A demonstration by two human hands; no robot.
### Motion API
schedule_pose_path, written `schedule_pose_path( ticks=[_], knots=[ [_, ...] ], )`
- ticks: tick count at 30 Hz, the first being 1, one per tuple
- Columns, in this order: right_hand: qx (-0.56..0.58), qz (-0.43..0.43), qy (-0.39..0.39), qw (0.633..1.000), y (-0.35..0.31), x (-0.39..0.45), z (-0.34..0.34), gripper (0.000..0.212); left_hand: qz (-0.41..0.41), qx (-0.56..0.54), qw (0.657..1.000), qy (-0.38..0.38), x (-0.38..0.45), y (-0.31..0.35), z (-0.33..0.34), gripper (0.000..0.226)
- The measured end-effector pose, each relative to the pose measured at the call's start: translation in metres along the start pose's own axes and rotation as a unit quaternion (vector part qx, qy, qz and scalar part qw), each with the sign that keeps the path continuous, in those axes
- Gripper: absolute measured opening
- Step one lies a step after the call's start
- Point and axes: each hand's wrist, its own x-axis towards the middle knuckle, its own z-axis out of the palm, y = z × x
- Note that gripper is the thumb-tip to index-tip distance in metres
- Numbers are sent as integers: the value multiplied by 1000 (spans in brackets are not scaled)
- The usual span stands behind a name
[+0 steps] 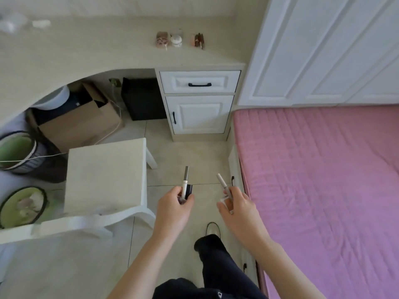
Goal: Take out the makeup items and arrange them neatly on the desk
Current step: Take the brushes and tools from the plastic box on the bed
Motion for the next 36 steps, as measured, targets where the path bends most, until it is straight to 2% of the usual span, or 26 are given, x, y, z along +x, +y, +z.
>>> schedule_pose_path(
  ticks=[7, 14, 19, 27, 32, 36],
  knots=[
    [-41, -37, -26, 998, -10, 117, -48, 12, 1, -22, 999, 26, 79, 62, 24, 30],
    [-36, -37, -24, 998, -22, 214, -63, 11, -9, -15, 999, 43, 161, 97, 31, 27],
    [-21, -29, -3, 999, -37, 284, -66, 13, -11, -12, 999, 28, 233, 114, 33, 19],
    [-32, -39, 12, 999, -109, 425, -70, 14, 18, -18, 999, -22, 375, 165, 14, 19],
    [-30, -34, 20, 999, -133, 497, -77, 20, 47, 29, 998, -4, 462, 195, 0, 20],
    [-23, -30, 38, 999, -139, 543, -86, 21, 25, 36, 999, -14, 511, 214, 4, 23]
  ],
)
